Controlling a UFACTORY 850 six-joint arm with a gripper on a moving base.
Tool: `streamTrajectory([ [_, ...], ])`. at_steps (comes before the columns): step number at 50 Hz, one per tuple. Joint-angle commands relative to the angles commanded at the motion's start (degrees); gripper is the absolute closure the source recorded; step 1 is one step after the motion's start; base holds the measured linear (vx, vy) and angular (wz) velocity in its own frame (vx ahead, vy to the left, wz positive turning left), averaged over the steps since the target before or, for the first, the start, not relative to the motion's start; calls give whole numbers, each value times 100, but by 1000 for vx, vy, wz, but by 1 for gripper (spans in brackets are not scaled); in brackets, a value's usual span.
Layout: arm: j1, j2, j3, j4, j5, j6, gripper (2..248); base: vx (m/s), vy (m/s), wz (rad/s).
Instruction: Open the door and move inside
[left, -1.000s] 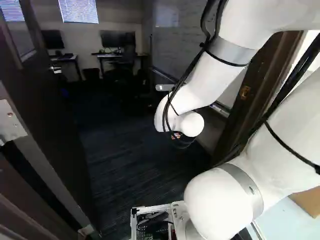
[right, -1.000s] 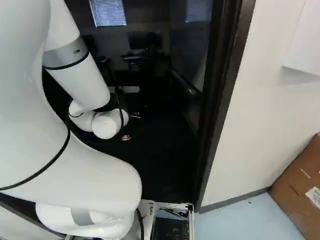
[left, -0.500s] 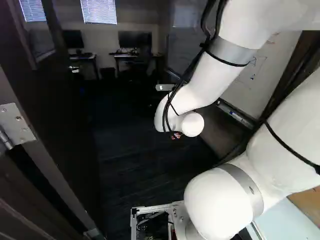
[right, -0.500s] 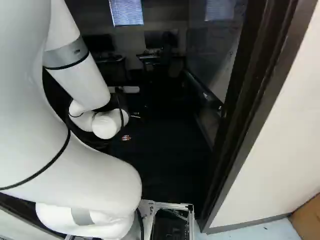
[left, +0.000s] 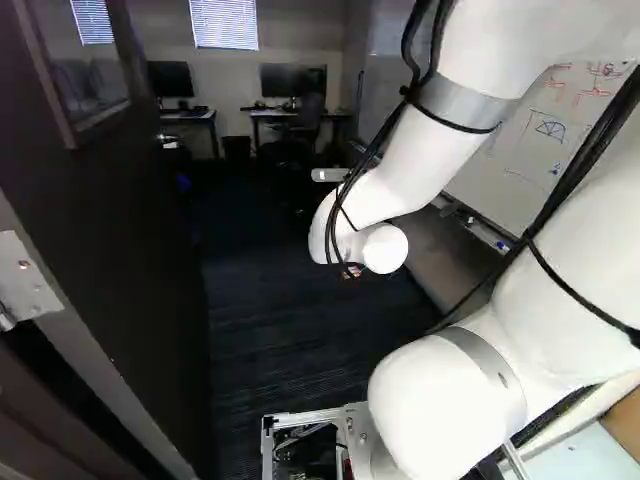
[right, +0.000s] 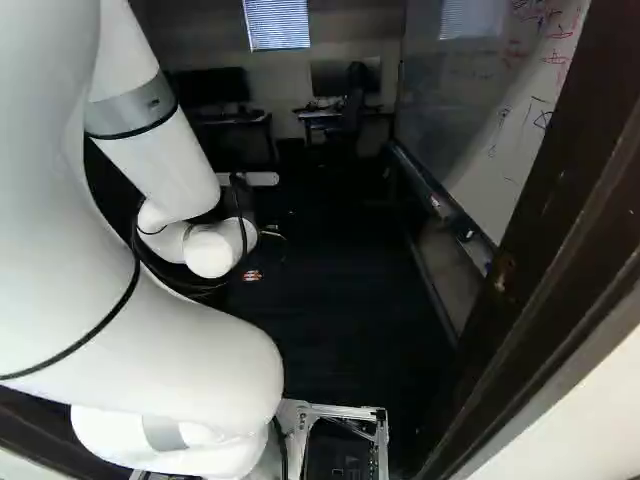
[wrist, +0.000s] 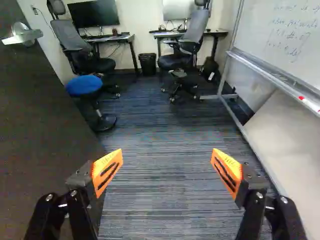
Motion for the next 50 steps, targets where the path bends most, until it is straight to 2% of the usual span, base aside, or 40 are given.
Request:
streamTrajectory([
  [30, 0, 0, 0, 0, 0, 0, 3, 165, 4, -9],
  [50, 0, 0, 0, 0, 0, 0, 3, 235, 30, 129],
])
